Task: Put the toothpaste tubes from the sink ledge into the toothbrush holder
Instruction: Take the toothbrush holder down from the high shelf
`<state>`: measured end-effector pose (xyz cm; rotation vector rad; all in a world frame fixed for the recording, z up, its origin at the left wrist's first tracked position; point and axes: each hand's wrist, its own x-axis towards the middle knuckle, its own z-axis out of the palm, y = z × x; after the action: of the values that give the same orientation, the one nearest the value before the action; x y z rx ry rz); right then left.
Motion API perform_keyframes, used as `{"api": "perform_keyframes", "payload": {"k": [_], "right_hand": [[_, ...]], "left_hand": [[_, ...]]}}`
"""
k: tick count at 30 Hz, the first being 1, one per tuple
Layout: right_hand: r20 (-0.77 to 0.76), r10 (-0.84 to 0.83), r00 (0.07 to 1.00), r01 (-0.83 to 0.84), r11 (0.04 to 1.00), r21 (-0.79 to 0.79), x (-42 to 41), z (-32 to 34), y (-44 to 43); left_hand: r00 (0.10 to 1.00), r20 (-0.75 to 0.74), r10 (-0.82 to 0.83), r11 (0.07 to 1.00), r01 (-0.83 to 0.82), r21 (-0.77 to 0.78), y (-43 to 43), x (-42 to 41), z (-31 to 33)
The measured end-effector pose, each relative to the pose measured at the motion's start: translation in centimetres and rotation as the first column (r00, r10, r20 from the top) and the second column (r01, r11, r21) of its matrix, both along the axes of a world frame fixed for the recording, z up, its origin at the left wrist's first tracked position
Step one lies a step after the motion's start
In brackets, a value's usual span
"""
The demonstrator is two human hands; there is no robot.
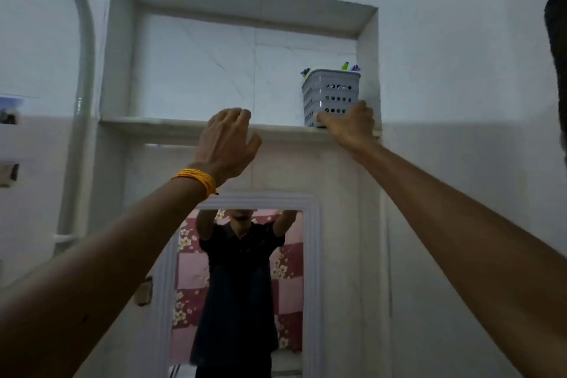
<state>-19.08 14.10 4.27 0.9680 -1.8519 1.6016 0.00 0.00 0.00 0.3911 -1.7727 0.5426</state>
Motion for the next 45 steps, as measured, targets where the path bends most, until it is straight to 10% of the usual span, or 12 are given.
{"api": "perform_keyframes", "payload": {"k": [10,30,45], "right_hand": [[0.112,-0.088,0.99,0.099,0.99,-0.102,-3.3,4.5,-5.8],[0.048,-0.021,0.999,0.035,0.946,-0.323,0.8,2.1,0.0],[0.107,0.251,0.962,-0.224,0.95,-0.216,7.8,-21.3,4.6]], "left_hand": [[0.906,0.324,0.272,0.96,-0.28,-0.024,-6.3,-4.3,6.2],[0.947,0.267,0.182,0.978,-0.202,0.051,-3.2,-3.0,2.7],[0.954,0.287,-0.084,0.921,-0.036,0.388,4.8,5.5,-16.9]]}}
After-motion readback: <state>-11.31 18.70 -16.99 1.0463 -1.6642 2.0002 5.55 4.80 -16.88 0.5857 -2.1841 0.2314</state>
